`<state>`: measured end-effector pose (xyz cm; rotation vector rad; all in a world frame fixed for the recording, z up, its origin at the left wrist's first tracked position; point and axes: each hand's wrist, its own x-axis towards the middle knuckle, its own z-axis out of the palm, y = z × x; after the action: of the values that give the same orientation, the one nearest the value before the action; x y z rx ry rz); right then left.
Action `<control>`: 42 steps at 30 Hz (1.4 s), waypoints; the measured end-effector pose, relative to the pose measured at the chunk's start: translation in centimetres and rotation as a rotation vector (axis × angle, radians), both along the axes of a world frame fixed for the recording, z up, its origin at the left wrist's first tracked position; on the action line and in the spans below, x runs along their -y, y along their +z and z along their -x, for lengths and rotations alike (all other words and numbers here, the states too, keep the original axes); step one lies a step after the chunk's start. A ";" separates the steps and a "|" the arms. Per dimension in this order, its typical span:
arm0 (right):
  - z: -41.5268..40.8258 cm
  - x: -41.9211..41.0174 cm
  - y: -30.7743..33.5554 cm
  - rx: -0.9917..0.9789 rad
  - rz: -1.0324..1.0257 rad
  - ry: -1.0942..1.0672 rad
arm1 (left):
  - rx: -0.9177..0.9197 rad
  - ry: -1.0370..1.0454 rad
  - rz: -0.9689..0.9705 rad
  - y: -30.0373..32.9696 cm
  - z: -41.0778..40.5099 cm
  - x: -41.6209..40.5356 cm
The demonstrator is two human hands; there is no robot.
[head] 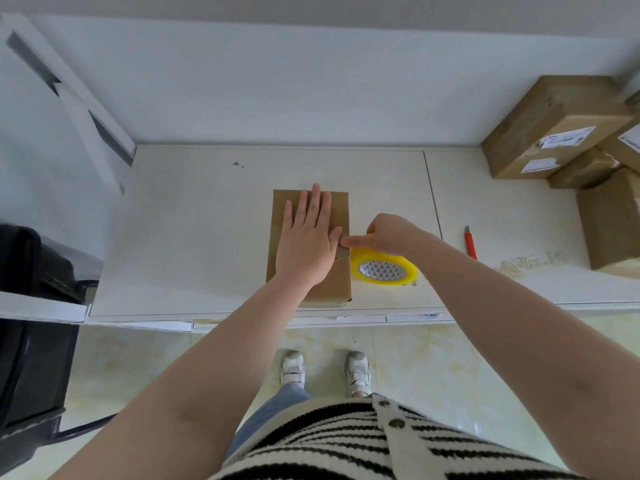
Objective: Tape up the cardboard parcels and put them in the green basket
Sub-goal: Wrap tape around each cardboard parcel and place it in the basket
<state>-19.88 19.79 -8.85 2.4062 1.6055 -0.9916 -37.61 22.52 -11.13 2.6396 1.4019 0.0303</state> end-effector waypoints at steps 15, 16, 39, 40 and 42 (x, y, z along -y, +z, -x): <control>-5.2 0.5 0.6 0.063 -0.109 0.066 | -0.051 0.045 0.066 0.2 -1.4 -1.2; -5.2 0.5 0.4 0.045 -0.109 0.053 | -0.058 0.044 0.068 0.2 -1.4 -1.2; -13.4 11.2 -5.2 0.126 -0.209 -0.792 | -0.113 0.028 0.145 0.3 -1.9 -1.8; -13.5 10.9 -4.8 0.099 -0.247 -0.794 | -0.115 0.027 0.144 0.3 -1.9 -1.8; -13.4 9.5 -3.2 -0.026 -0.353 -0.820 | -0.120 0.028 0.145 0.4 -1.9 -1.8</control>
<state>-6.48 10.26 -12.03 3.4140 0.8056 -0.8504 -35.69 24.34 -10.77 2.5402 1.4195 -0.2222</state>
